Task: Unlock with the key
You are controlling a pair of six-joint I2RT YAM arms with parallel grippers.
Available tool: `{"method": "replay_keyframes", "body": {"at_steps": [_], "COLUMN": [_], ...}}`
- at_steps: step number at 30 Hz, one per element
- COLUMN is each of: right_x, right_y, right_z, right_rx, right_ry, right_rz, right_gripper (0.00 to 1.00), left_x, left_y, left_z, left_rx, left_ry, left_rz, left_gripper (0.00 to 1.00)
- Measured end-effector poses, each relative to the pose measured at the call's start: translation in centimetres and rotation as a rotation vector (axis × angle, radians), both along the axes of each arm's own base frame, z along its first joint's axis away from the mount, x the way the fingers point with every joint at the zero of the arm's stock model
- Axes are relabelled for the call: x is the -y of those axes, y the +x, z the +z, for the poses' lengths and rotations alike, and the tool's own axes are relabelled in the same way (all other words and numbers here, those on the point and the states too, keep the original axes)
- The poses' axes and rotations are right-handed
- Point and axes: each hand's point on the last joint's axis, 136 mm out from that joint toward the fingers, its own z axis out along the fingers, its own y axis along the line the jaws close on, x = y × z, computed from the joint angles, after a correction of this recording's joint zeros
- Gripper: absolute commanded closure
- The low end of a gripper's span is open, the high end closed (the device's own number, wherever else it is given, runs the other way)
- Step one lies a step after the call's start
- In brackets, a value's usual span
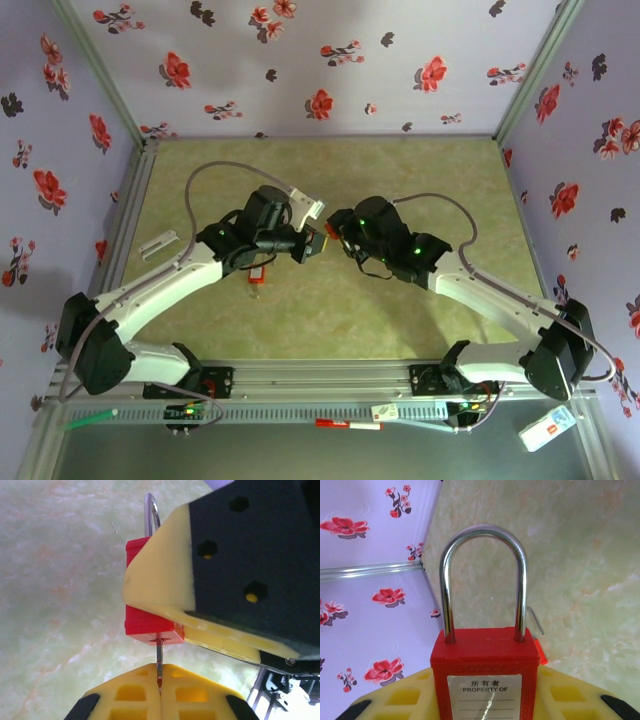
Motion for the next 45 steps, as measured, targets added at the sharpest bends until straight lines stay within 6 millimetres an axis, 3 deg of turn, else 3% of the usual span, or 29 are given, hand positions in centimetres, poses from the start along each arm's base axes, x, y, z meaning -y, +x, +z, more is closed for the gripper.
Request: {"method": "replay_keyframes", "body": {"at_steps": [7,14,16,18,20,22,30,39,45], "right_x": [1.3,1.9,1.9,2.0,2.2,2.3,0.8,-0.3,-0.6], "right_y": [0.7,1.1,1.0,0.8,0.6,0.2,-1.7,-2.7,-3.3], "right_z": [-0.4,-0.5,-0.7,-0.8,-0.4,0.1,0.8,0.3,-1.7], "right_rx": [0.008,0.017,0.015,0.009,0.009,0.01,-0.031,-0.062,-0.107], "right_ry": [-0.038,-0.057,-0.059,-0.054,-0.04,-0.022,0.049,0.063,0.006], "right_rz": [-0.057,-0.084,-0.084,-0.081,-0.074,-0.062,0.061,0.141,0.17], "right_gripper": [1.0,1.0,1.0,1.0,1.0,1.0,1.0,1.0,1.0], "left_x": [2.5,3.1,3.1,3.1,2.8,2.6,1.0,-0.1,-0.5], "left_y": [1.2,1.4,1.4,1.1,1.2,1.1,-0.7,-3.5,-5.0], "left_z": [0.0,-0.1,-0.3,-0.4,-0.7,-0.5,0.5,3.1,4.4], "left_rx": [-0.227,-0.257,-0.259,-0.26,-0.259,-0.251,-0.208,-0.192,-0.191], "left_ry": [-0.164,-0.219,-0.217,-0.214,-0.211,-0.219,-0.269,-0.354,-0.406], "left_rz": [0.089,0.114,0.114,0.111,0.128,0.133,0.125,0.085,0.057], "left_gripper": [1.0,0.98,0.87,0.64,0.54,0.5,0.44,0.4,0.41]}}
